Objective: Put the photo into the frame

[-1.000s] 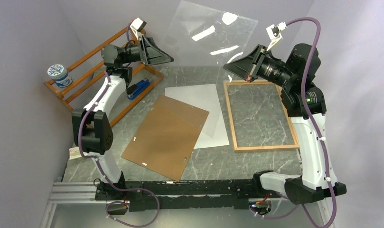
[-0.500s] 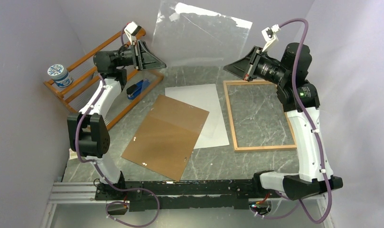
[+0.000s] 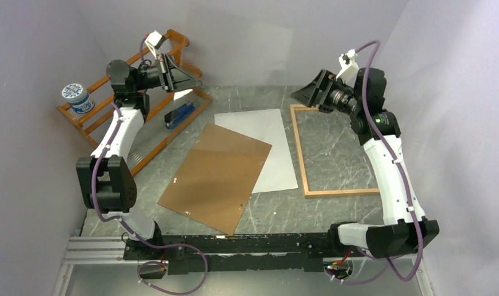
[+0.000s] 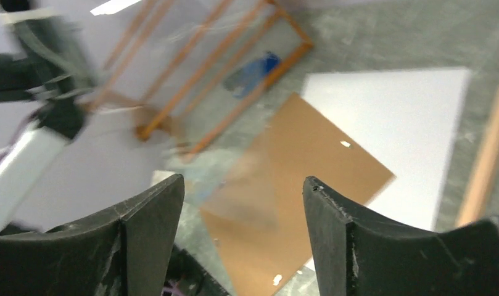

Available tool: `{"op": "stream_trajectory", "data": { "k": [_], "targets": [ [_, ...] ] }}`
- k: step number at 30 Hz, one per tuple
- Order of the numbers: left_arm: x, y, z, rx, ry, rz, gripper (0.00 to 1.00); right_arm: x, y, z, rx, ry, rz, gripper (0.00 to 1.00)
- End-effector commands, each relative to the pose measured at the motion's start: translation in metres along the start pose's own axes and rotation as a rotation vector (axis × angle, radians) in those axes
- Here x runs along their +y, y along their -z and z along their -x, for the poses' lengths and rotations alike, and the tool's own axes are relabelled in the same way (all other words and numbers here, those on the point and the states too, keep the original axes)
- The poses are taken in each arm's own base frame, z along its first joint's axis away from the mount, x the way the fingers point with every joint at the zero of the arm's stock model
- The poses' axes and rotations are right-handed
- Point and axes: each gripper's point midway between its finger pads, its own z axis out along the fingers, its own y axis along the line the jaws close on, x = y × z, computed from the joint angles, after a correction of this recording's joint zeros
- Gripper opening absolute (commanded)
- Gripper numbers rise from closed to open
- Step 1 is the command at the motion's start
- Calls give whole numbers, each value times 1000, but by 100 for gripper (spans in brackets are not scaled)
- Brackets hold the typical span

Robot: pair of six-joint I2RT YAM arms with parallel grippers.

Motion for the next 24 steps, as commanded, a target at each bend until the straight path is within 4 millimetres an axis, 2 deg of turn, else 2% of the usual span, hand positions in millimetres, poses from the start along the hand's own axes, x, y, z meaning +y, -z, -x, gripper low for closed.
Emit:
{"op": "stream_trajectory", "data": {
  "k": [1, 4, 6, 11, 13, 17, 20, 24],
  "targets": [
    [20, 21, 17, -137, -3, 160, 3, -87, -4, -19, -51, -49, -307, 76],
    [45, 31, 5, -143, 19, 359, 2, -150, -5, -64, 38, -88, -512, 76],
    [51, 37, -3, -127, -7, 468, 2, -190, -2, -96, 131, -103, -678, 74],
    [42, 39, -11, -112, -20, 517, 3, -245, -12, -159, 351, -41, -917, 72],
    [34, 36, -12, -107, -31, 520, 2, -260, -17, -176, 428, -22, -1003, 70],
    [28, 32, -19, -112, -13, 511, 3, -278, -27, -204, 550, 19, -1112, 65],
    [32, 34, -28, -107, 26, 524, 3, -286, -34, -212, 579, 29, -1154, 59],
    [32, 34, -31, -113, 39, 526, 3, -292, -44, -222, 612, 26, -1126, 52]
  ]
}}
